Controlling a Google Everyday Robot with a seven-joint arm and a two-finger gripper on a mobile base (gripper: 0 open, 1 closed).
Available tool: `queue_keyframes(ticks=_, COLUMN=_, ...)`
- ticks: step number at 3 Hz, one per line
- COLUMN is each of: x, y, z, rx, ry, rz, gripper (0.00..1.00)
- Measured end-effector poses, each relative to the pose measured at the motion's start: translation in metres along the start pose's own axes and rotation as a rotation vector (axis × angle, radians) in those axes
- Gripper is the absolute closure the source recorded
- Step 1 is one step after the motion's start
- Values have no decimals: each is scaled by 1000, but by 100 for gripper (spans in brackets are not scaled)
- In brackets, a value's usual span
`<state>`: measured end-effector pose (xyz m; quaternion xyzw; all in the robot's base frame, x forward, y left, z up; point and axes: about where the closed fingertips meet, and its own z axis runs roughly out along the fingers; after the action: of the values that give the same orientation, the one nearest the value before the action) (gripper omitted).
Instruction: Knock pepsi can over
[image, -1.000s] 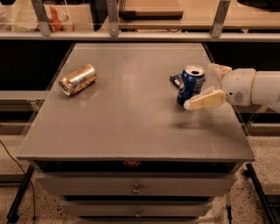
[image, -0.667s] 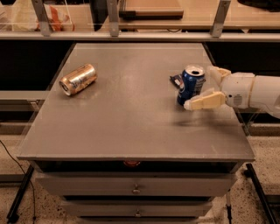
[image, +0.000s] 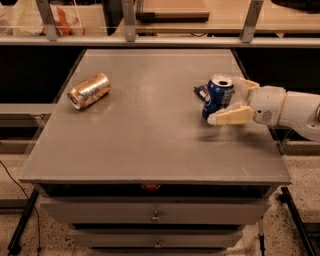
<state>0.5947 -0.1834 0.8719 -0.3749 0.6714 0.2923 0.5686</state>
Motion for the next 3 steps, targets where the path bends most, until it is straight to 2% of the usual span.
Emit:
queue_keyframes(ticks=1, x=-3, y=3, z=5, rx=-14, ry=-28, rz=-7, gripper=0)
queue_keyframes(ticks=2, x=-6, y=5, z=7, rx=-19, ry=-41, rz=-19, gripper=19)
queue_keyframes(ticks=3, x=-7, y=7, z=8, rx=-25, ry=-42, rz=-27, gripper=43)
